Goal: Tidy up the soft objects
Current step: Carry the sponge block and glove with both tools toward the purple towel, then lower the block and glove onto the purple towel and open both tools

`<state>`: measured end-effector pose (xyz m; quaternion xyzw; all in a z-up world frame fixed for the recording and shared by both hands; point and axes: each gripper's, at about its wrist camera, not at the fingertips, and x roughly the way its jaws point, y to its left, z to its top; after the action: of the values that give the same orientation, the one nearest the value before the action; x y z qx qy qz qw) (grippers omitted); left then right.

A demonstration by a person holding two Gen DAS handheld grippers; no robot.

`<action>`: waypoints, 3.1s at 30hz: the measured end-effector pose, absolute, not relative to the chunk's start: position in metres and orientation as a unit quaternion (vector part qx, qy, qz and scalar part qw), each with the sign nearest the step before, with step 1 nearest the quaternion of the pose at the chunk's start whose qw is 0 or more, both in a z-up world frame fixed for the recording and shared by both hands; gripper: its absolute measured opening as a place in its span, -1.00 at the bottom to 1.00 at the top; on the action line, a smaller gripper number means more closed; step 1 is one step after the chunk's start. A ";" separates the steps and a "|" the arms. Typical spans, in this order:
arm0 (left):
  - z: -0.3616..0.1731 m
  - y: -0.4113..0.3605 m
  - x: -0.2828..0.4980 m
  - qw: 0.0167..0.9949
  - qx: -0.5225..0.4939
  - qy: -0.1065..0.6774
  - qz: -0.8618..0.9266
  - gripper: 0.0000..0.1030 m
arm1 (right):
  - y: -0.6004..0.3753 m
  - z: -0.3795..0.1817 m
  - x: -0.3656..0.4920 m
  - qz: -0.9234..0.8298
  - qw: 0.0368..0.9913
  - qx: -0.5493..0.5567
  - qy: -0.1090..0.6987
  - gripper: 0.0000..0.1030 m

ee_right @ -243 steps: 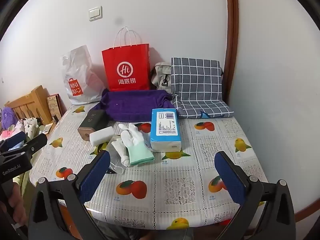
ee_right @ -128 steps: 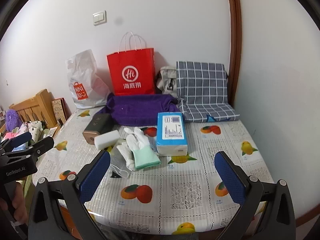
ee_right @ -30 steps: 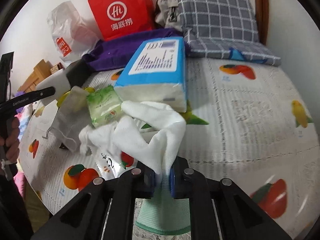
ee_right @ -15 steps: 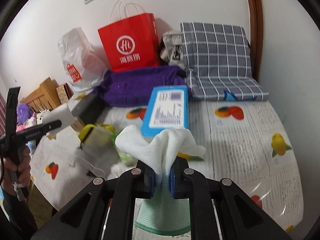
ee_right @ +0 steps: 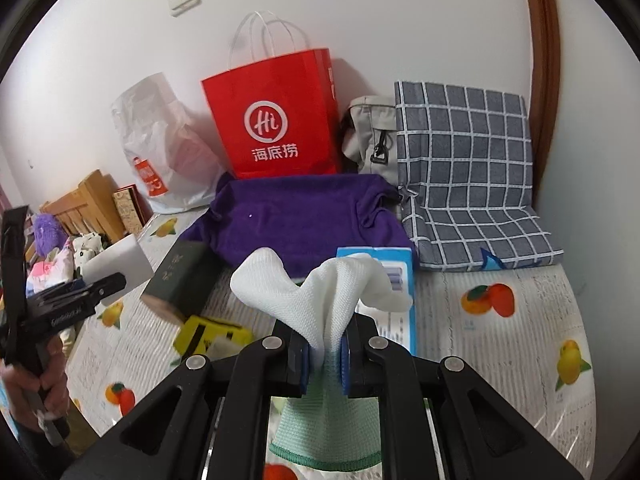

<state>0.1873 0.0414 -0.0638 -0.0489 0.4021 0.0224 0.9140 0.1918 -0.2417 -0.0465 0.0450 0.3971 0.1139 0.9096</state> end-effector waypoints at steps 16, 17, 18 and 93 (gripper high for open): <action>-0.063 0.053 0.276 0.907 -0.058 0.414 0.050 -0.14 | -0.217 -0.046 0.300 0.136 0.910 0.033 0.391 -0.76; -0.063 0.055 0.283 0.907 -0.061 0.413 0.052 -0.14 | -0.217 -0.046 0.307 0.135 0.911 0.034 0.389 -0.76; -0.062 0.055 0.288 0.908 -0.062 0.412 0.053 -0.14 | -0.216 -0.047 0.312 0.135 0.911 0.035 0.389 -0.76; -0.142 0.060 0.441 0.865 -0.143 0.481 -0.009 0.16 | -0.200 -0.118 0.421 0.150 0.884 0.007 0.443 0.33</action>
<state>0.4406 0.0604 -0.1425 -0.1433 0.4812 -0.0092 0.8648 0.4213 -0.1997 -0.1181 0.0066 0.4435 0.1504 0.8835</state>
